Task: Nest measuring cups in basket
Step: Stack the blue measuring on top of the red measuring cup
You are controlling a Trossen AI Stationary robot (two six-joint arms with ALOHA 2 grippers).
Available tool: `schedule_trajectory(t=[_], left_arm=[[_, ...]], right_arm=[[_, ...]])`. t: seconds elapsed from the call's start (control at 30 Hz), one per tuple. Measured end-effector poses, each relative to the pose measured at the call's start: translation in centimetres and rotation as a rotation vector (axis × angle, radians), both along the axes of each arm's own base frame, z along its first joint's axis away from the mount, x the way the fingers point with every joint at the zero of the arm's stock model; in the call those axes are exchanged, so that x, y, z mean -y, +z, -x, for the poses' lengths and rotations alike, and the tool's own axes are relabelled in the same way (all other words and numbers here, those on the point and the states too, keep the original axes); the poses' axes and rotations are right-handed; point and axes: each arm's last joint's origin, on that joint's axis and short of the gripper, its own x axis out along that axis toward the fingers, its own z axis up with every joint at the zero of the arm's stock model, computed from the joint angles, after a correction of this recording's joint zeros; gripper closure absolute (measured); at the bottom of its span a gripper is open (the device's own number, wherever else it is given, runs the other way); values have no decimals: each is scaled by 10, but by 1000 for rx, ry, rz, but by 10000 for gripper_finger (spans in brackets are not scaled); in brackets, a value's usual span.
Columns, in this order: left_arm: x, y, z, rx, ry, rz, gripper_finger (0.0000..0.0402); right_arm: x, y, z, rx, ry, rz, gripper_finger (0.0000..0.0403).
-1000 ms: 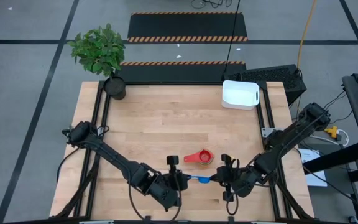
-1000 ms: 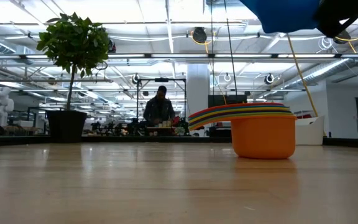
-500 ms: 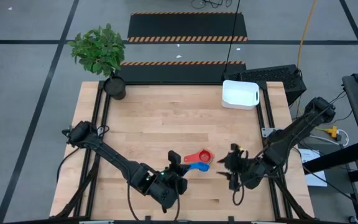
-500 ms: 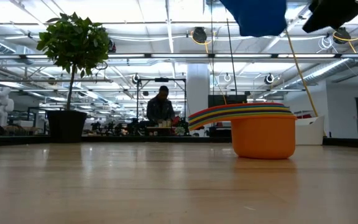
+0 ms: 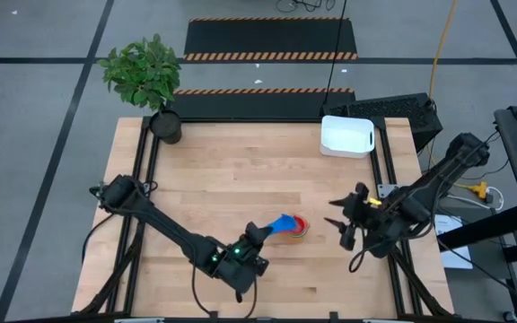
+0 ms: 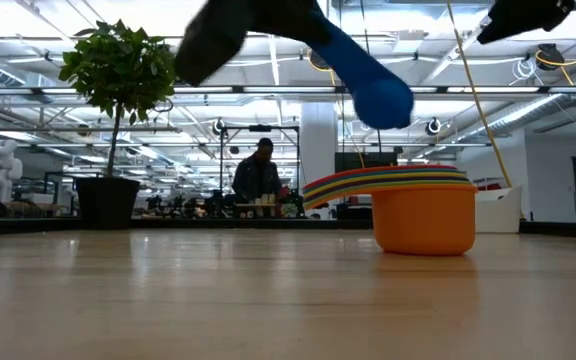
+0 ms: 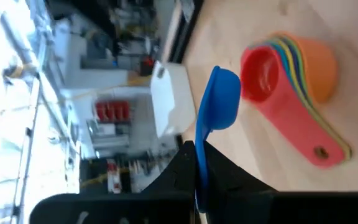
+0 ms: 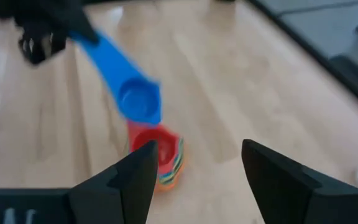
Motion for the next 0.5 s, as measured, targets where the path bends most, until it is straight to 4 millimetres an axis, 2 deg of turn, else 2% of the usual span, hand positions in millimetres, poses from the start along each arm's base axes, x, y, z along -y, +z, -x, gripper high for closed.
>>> schedule_trajectory(t=[0.17, 0.3, 0.5], left_arm=[[-3, -22, 1, 50, -152, -63, 398], [-13, -30, 1, 91, -251, -99, 398], [-32, -40, -4, 31, -313, -137, 389]], right_arm=[[6, 7, 3, 58, -26, 91, 177], [8, 9, 5, 82, -39, 141, 177], [10, 11, 6, 83, -26, 175, 177]])
